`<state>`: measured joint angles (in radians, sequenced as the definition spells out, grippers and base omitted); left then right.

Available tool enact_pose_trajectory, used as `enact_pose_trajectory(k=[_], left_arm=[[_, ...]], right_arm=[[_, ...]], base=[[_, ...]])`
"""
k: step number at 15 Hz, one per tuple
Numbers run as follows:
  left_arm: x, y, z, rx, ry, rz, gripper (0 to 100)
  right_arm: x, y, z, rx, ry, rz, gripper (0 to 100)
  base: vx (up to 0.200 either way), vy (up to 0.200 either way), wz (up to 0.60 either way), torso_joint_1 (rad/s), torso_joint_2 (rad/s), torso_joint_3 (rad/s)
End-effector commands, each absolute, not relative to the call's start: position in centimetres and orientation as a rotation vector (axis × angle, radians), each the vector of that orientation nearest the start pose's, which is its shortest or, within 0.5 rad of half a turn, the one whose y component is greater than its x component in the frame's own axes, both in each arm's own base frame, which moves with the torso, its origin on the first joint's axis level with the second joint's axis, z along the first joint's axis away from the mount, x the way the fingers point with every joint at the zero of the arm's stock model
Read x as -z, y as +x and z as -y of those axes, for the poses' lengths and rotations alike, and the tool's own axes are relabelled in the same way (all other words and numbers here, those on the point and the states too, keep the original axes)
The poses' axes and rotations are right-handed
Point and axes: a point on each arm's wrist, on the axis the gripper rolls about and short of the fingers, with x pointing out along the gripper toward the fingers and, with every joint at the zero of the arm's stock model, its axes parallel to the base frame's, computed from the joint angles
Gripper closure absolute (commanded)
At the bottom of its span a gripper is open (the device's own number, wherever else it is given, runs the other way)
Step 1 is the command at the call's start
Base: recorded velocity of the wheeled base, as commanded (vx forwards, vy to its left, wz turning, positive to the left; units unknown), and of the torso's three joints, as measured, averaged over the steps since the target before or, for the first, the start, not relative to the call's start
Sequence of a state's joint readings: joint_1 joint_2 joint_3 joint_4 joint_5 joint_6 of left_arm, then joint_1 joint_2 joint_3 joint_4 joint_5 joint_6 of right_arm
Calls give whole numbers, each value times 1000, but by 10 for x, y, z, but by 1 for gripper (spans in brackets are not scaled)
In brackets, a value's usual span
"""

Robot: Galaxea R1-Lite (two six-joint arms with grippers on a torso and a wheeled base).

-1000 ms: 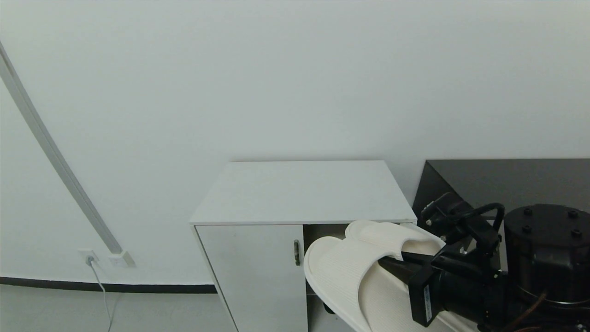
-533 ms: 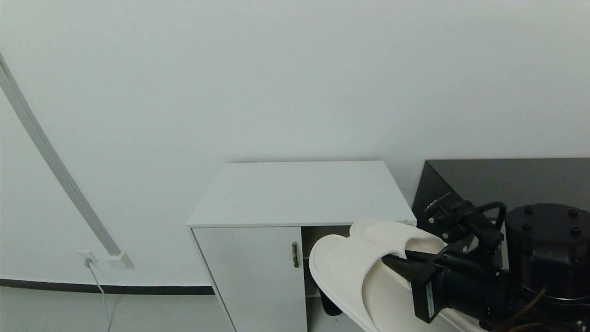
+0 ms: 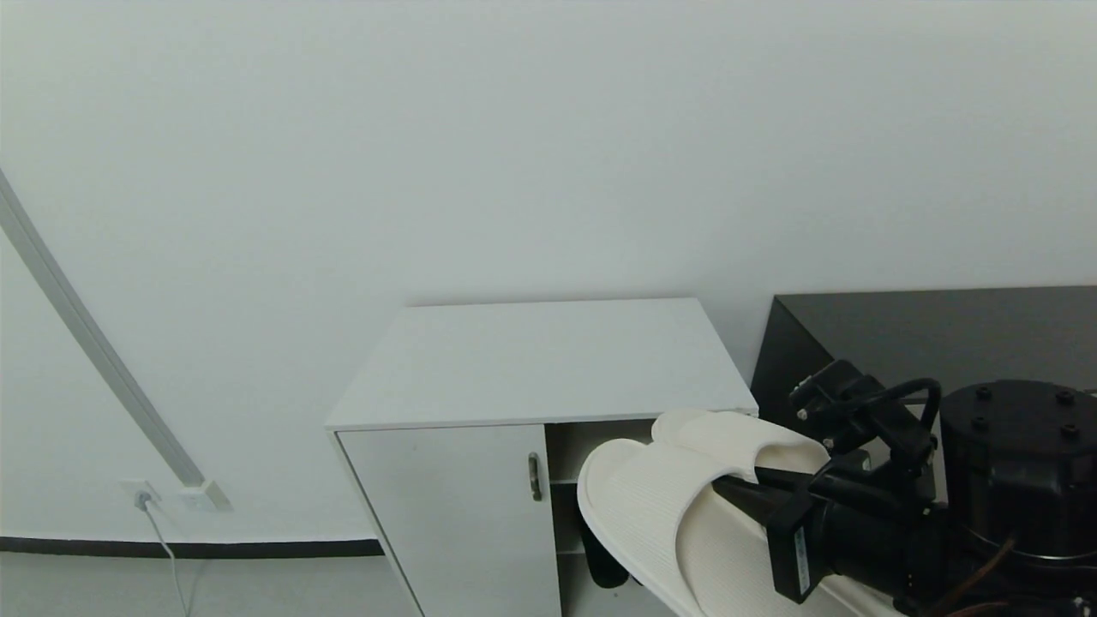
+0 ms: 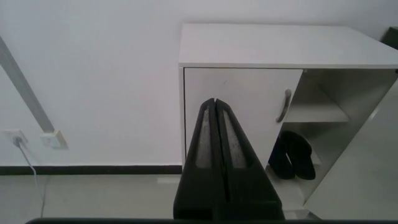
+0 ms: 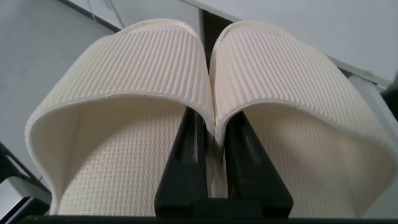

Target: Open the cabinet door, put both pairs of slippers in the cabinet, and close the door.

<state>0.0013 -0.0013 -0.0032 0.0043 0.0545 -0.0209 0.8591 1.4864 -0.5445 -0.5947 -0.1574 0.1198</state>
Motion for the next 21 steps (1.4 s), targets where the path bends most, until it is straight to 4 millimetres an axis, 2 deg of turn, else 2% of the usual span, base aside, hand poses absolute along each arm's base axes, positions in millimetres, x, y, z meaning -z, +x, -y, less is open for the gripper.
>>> enact_pose_trajectory(k=[1, 8, 16, 21], left_arm=[[-76, -23, -1, -57, -21, -1, 100], [-76, -23, -1, -57, -21, -1, 100], [-76, -23, -1, -57, -21, -1, 100], [-76, -23, -1, -58, -21, -1, 100]], right_arm=[[-167, 156, -176, -676, -59, -351, 100], [-165, 154, -177, -685, -65, -358, 100], [-164, 154, -177, -685, -63, -355, 100], [-164, 154, -178, -687, -65, -355, 100]], base=[[0, 0, 0, 0, 0, 0], [0, 0, 0, -15, 37, 18], [0, 0, 0, -162, 369, 206], [0, 0, 0, -221, 534, 305]])
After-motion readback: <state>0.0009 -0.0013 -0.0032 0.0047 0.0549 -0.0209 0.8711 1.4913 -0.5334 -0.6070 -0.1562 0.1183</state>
